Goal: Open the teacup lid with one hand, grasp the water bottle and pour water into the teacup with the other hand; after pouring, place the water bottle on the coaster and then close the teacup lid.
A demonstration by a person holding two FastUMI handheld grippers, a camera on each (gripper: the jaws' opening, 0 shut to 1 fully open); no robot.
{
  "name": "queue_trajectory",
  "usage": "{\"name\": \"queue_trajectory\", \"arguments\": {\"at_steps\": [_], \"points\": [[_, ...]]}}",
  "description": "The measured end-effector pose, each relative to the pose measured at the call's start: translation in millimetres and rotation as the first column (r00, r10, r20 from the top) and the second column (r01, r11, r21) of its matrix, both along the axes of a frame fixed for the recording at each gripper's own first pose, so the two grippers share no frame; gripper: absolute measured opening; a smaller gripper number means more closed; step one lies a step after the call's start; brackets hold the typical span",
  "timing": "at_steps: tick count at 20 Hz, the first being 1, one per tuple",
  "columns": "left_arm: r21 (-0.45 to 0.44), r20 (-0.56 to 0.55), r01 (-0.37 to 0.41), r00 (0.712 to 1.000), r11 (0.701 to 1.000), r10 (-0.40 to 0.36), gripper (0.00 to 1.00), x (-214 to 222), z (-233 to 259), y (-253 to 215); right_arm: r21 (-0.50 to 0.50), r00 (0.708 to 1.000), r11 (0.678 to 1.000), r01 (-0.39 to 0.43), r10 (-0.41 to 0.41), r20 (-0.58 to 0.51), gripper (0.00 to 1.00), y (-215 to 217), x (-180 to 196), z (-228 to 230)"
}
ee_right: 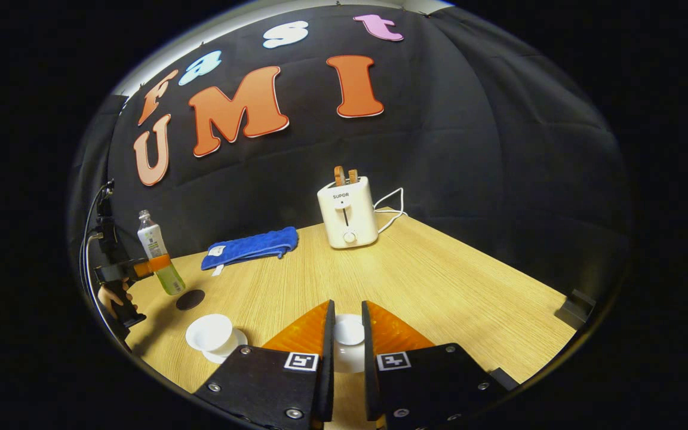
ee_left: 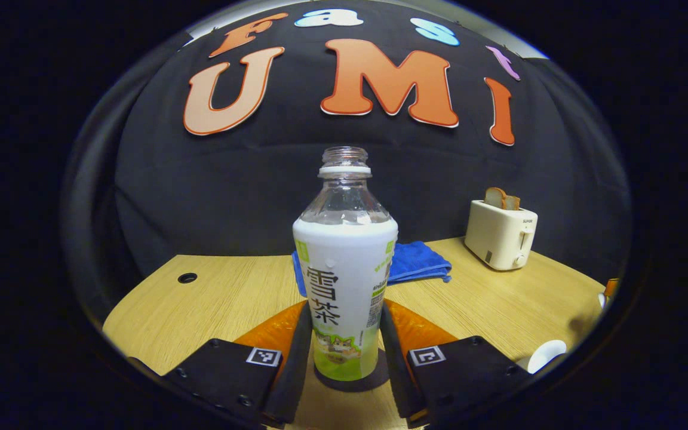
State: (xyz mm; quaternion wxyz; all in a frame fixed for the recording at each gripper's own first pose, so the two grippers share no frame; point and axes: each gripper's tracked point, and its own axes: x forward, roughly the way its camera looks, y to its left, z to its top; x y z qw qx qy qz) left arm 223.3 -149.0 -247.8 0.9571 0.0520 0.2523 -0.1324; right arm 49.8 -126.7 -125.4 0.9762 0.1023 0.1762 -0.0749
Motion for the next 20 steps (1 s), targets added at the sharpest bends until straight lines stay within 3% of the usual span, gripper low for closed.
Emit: {"name": "queue_trajectory", "arguments": {"at_steps": [7, 8, 10, 20], "points": [[-0.023, -0.053, -0.012, 0.999, 1.000, 0.011, 0.62, -3.8, -26.2, -4.0, 0.012, 0.999, 0.999, 0.032, -0.032, -0.010, 0.22, -11.9, -0.1, -6.0], [-0.022, -0.061, -0.012, 0.998, 1.000, 0.011, 0.63, -4.3, -30.3, -6.0, 0.011, 0.999, 0.999, 0.031, -0.031, -0.010, 0.17, -12.1, -1.2, -6.4], [-0.025, -0.070, -0.018, 0.997, 1.000, 0.016, 0.63, -5.4, -32.2, -6.0, 0.012, 1.000, 1.000, 0.029, -0.029, -0.012, 0.21, -9.1, -0.9, -7.1], [-0.008, -0.065, -0.046, 0.997, 0.999, 0.045, 0.71, -9.7, -36.9, 6.8, 0.011, 1.000, 1.000, 0.023, -0.023, -0.002, 0.22, -4.3, -1.5, -3.6]]}}
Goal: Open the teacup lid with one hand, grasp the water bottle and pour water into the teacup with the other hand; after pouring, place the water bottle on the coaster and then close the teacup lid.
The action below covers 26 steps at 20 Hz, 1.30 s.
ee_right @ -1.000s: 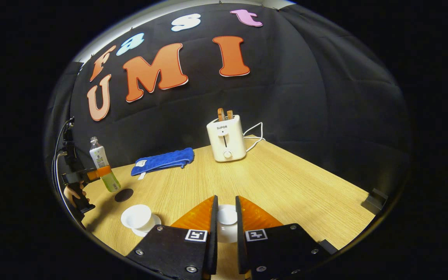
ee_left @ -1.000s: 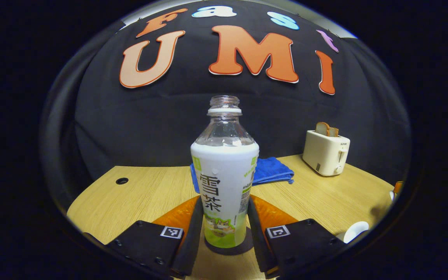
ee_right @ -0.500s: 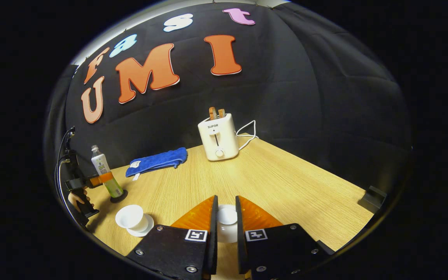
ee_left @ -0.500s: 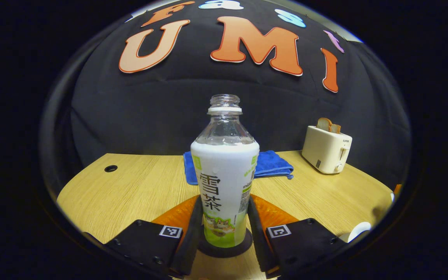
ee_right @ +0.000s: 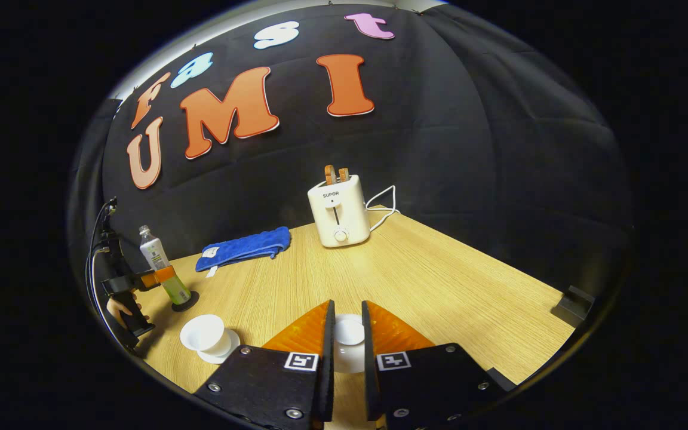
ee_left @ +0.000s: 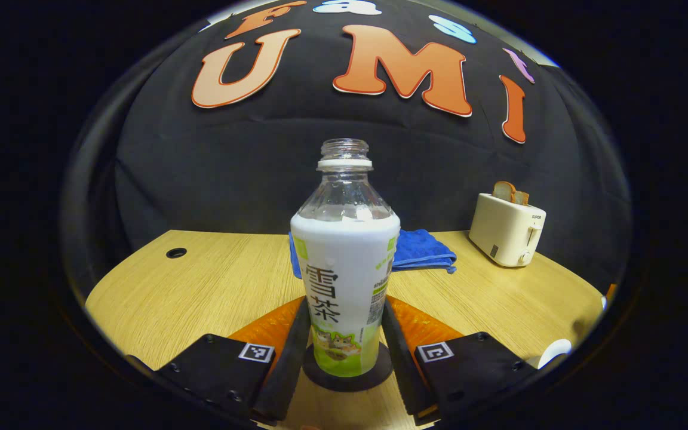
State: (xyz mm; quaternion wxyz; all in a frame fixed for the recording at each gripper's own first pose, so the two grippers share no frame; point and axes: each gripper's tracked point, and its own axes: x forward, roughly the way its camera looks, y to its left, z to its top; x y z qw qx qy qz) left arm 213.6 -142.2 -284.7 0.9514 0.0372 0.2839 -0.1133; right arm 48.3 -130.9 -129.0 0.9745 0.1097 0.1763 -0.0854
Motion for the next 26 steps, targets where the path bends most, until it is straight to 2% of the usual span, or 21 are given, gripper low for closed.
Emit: {"name": "queue_trajectory", "arguments": {"at_steps": [1, 3, 5, 8, 9, 10, 13, 14, 15, 19, 23, 26], "points": [[0.007, -0.002, -0.002, 1.000, 1.000, 0.002, 0.71, -1.7, -0.9, 1.5, 0.001, 1.000, 1.000, 0.000, 0.000, 0.001, 0.22, -0.2, 0.9, -0.5], [0.009, -0.016, 0.000, 1.000, 1.000, 0.000, 0.79, -6.0, -7.0, 2.2, 0.001, 1.000, 1.000, -0.001, 0.001, 0.001, 0.22, 0.1, -0.1, -1.1], [0.017, -0.033, -0.003, 0.999, 1.000, 0.003, 0.80, -11.2, -12.9, 6.2, 0.001, 1.000, 1.000, -0.002, 0.002, 0.000, 0.21, 2.1, 0.7, -1.2], [0.021, -0.049, -0.004, 0.999, 1.000, 0.005, 0.94, -20.8, -18.2, 10.1, -0.002, 1.000, 1.000, -0.009, 0.009, 0.003, 0.21, 5.2, 1.5, 0.0], [0.024, -0.051, -0.006, 0.999, 1.000, 0.007, 0.97, -25.9, -17.0, 13.0, -0.003, 1.000, 1.000, -0.012, 0.012, 0.004, 0.17, 7.3, 0.8, 0.2], [0.027, -0.055, -0.002, 0.998, 1.000, 0.003, 0.97, -34.4, -16.8, 15.0, -0.002, 1.000, 1.000, -0.016, 0.016, 0.005, 0.21, 9.6, 1.3, -0.1], [0.049, -0.024, 0.004, 1.000, 0.999, -0.003, 0.97, -58.8, -3.9, 25.4, -0.002, 0.999, 0.999, -0.041, 0.041, 0.011, 0.21, 23.5, 4.5, 1.5], [0.059, 0.003, -0.012, 1.000, 0.998, 0.012, 0.96, -67.6, 3.5, 30.8, -0.003, 0.998, 0.998, -0.056, 0.056, 0.016, 0.17, 31.5, 5.4, 2.7], [0.069, 0.037, -0.024, 0.999, 0.997, 0.022, 0.96, -75.9, 13.1, 36.1, -0.002, 0.997, 0.998, -0.071, 0.071, 0.020, 0.21, 39.3, 5.9, 4.9], [0.049, 0.195, -0.070, 0.979, 0.996, 0.059, 0.97, -91.2, 54.8, 49.1, 0.006, 0.990, 0.991, -0.136, 0.136, 0.048, 0.21, 83.5, 7.4, 14.1], [0.018, 0.203, -0.080, 0.976, 0.997, 0.074, 0.96, -94.9, 50.2, 54.1, -0.036, 0.973, 0.973, -0.227, 0.228, 0.040, 0.21, 140.8, 16.6, 15.8], [0.040, 0.233, -0.104, 0.968, 0.994, 0.092, 0.97, -100.7, 51.9, 65.1, -0.068, 0.953, 0.952, -0.298, 0.301, 0.036, 0.21, 180.6, 20.6, 15.4]]}}
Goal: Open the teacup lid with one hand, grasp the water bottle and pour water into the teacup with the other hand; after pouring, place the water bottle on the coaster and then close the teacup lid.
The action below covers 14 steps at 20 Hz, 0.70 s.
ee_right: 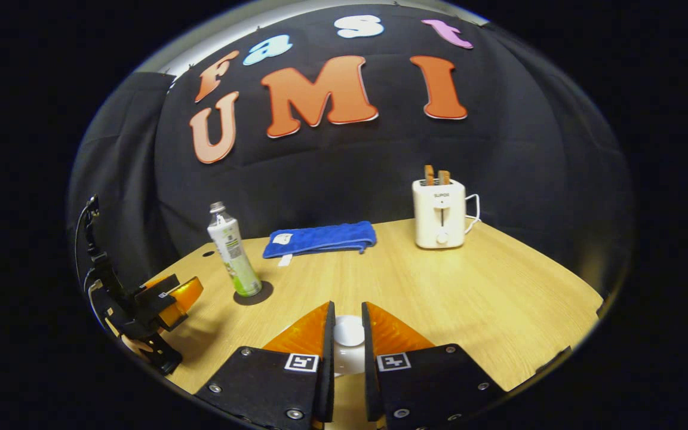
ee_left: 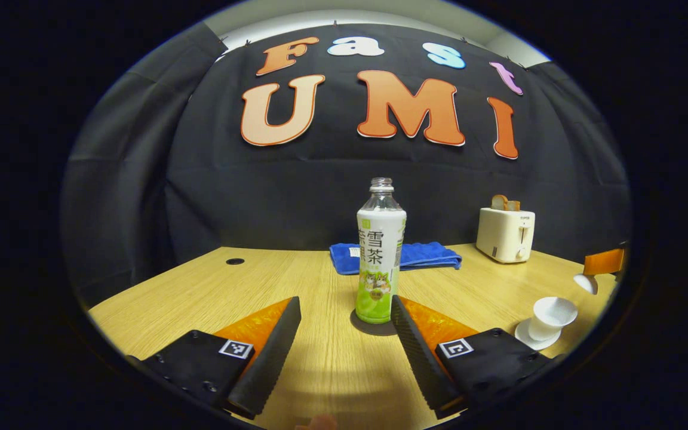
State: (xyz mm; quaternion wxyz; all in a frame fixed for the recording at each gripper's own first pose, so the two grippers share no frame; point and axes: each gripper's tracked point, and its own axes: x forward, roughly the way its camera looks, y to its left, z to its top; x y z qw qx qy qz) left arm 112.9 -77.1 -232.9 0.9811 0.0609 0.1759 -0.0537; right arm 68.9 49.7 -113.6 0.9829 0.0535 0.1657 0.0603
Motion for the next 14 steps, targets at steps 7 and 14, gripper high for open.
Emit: {"name": "queue_trajectory", "arguments": {"at_steps": [7, 14], "points": [[-0.001, 0.031, -0.004, 1.000, 1.000, 0.004, 0.97, -2.9, 5.2, 5.3, -0.048, 0.999, 0.998, -0.042, 0.041, -0.033, 0.17, 31.2, 12.7, -18.1], [0.004, 0.022, -0.002, 1.000, 1.000, 0.002, 0.97, -3.5, 3.6, -0.4, -0.064, 0.998, 0.997, -0.048, 0.044, -0.049, 0.24, 30.5, 15.3, -28.7]]}}
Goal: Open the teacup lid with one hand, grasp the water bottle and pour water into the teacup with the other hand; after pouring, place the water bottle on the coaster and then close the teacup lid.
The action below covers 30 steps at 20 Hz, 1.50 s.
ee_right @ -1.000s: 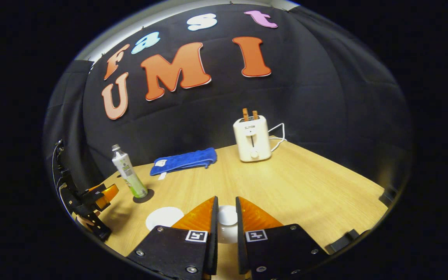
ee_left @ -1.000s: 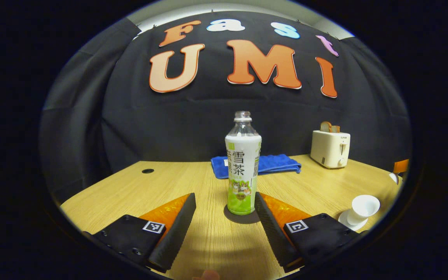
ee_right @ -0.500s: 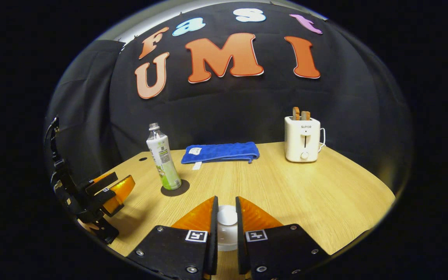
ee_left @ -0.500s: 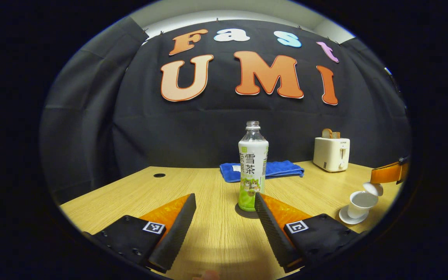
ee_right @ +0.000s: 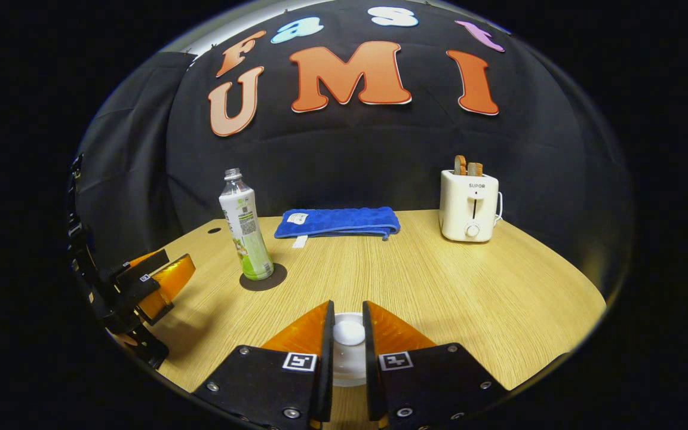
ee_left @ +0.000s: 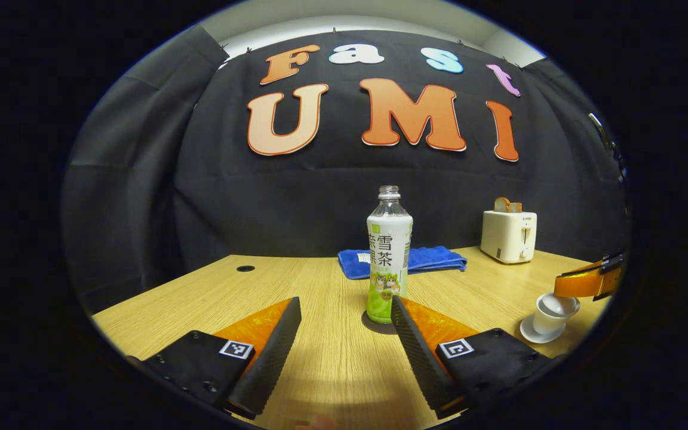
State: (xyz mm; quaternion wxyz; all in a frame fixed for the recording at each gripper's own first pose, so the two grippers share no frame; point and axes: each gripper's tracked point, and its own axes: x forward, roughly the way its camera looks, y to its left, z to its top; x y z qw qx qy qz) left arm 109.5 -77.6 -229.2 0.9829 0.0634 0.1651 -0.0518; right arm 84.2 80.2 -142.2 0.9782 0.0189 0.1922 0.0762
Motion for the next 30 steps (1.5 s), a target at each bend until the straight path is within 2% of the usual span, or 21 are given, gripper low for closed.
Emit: {"name": "queue_trajectory", "arguments": {"at_steps": [1, 2, 6, 7, 8, 9, 10, 11, 14, 15, 16, 18, 20, 21, 25, 26, 30], "points": [[0.000, 0.000, 0.000, 1.000, 1.000, 0.000, 0.97, -0.9, 0.2, -0.6, 0.000, 1.000, 1.000, -0.004, 0.004, -0.003, 0.19, 1.1, 0.6, -1.4], [0.001, 0.001, 0.001, 1.000, 1.000, -0.001, 0.97, -1.3, 1.7, -1.2, -0.001, 1.000, 1.000, -0.009, 0.009, -0.007, 0.24, 1.5, 0.5, -2.9], [0.011, 0.001, -0.001, 1.000, 1.000, 0.001, 0.97, -1.9, 3.4, -1.8, 0.012, 1.000, 1.000, -0.018, 0.018, -0.009, 0.28, 3.9, 0.1, -1.9], [0.014, 0.001, -0.001, 1.000, 1.000, 0.001, 0.97, -2.8, 4.5, -1.1, 0.015, 1.000, 1.000, -0.018, 0.018, -0.005, 0.24, 3.4, 0.5, -1.3], [0.017, 0.001, -0.002, 1.000, 1.000, 0.002, 0.94, -3.7, 5.8, -1.5, 0.015, 1.000, 1.000, -0.016, 0.016, 0.000, 0.33, 2.5, 0.4, 0.1], [0.021, 0.000, -0.005, 1.000, 1.000, 0.005, 0.97, -4.9, 7.4, -1.0, 0.012, 1.000, 1.000, -0.012, 0.012, 0.006, 0.30, 0.5, -0.6, 1.9], [0.025, -0.001, -0.008, 1.000, 1.000, 0.008, 0.97, -5.8, 7.9, 0.0, 0.009, 1.000, 1.000, -0.007, 0.007, 0.011, 0.42, -1.4, -2.4, 4.6], [0.026, 0.000, -0.009, 1.000, 1.000, 0.009, 0.97, -7.0, 9.5, -1.4, 0.005, 1.000, 1.000, -0.005, 0.005, 0.017, 0.47, -2.2, -4.7, 7.6], [0.056, -0.011, -0.012, 1.000, 0.998, 0.012, 0.97, -11.1, 14.1, -0.2, -0.020, 0.999, 1.000, -0.004, 0.004, 0.045, 0.69, -5.6, -10.1, 19.4], [0.066, -0.003, -0.015, 1.000, 0.998, 0.015, 0.96, -11.3, 19.9, 1.5, -0.024, 0.999, 1.000, -0.004, 0.006, 0.054, 0.72, -5.8, -12.7, 24.4], [0.070, 0.003, -0.014, 1.000, 0.997, 0.014, 0.97, -13.5, 27.0, 1.2, -0.025, 0.998, 1.000, -0.001, 0.002, 0.065, 0.82, -7.0, -14.8, 30.0], [0.068, 0.015, -0.009, 1.000, 0.998, 0.008, 0.97, -19.6, 43.2, 0.9, -0.019, 0.996, 1.000, -0.010, 0.012, 0.092, 0.92, -4.2, -21.7, 43.1], [0.061, 0.028, -0.006, 1.000, 0.998, 0.004, 0.94, -26.7, 60.5, 1.7, -0.024, 0.992, 0.999, -0.023, 0.026, 0.121, 0.97, -1.4, -28.9, 56.8], [0.058, 0.039, -0.005, 0.999, 0.998, 0.003, 0.97, -28.8, 71.0, 2.8, -0.030, 0.990, 0.999, -0.026, 0.030, 0.139, 0.97, -1.5, -33.4, 66.1], [0.022, 0.074, -0.006, 0.997, 1.000, 0.005, 0.94, -41.9, 113.0, 10.0, -0.032, 0.979, 0.999, -0.020, 0.026, 0.203, 0.97, -5.9, -51.0, 96.4], [0.011, 0.074, -0.006, 0.997, 1.000, 0.005, 0.97, -45.0, 119.2, 12.3, -0.032, 0.975, 0.999, -0.017, 0.023, 0.219, 0.97, -7.7, -54.6, 102.3], [-0.017, 0.075, -0.019, 0.997, 1.000, 0.020, 0.94, -60.1, 139.9, 26.0, -0.023, 0.966, 1.000, -0.011, 0.017, 0.259, 0.97, -11.6, -70.9, 115.7]]}}
